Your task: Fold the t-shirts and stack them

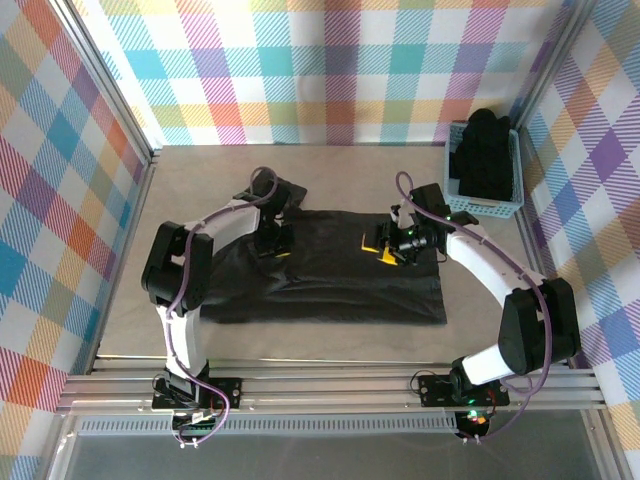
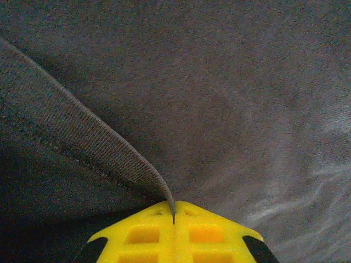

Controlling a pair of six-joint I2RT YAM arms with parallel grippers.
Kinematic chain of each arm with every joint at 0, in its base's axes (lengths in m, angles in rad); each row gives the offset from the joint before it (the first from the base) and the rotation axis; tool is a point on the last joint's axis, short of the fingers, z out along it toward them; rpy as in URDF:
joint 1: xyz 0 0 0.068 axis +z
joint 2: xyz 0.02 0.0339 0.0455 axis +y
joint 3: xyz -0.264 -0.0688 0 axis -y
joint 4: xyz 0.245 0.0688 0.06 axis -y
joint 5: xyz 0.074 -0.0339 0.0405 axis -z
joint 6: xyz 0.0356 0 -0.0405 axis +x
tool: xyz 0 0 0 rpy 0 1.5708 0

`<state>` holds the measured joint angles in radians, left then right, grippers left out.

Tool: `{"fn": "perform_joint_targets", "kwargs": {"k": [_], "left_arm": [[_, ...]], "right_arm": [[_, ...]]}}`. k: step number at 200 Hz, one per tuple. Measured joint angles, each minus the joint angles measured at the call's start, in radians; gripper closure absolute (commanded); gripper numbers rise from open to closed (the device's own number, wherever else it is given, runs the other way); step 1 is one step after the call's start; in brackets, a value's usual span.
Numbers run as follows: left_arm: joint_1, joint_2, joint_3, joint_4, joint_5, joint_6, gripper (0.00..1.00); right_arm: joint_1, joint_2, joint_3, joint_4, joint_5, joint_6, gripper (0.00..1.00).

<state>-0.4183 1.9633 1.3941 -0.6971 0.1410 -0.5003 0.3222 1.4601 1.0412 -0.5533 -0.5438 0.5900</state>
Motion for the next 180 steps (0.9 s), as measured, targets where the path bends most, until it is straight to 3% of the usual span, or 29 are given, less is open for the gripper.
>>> {"fn": "perform_joint_targets", "kwargs": {"k": [39,49,63,81,151,180], "left_arm": [[-0.018,0.024,0.069,0.002,0.008,0.0,0.87],[-0.019,0.028,0.081,0.006,0.008,-0.007,0.76],[-0.02,0.027,0.082,0.02,0.007,-0.017,0.53],[-0.02,0.023,0.078,0.047,-0.012,-0.039,0.45],[-0.014,-0.249,-0.022,0.045,-0.108,-0.064,0.59],[0.023,-0.327,-0.108,0.008,-0.104,-0.089,0.91]], "right_arm": [[0.0,0.0,-0.017,0.004,-0.004,0.001,0.42],[0.0,0.001,-0.018,0.004,-0.007,0.001,0.42],[0.0,0.002,-0.018,0.005,-0.009,0.002,0.42],[0.0,0.003,-0.018,0.008,-0.015,0.004,0.42],[0.0,0.018,-0.018,0.015,-0.019,0.005,0.47],[0.0,0.034,-0.019,0.03,-0.031,0.01,0.54]]}}
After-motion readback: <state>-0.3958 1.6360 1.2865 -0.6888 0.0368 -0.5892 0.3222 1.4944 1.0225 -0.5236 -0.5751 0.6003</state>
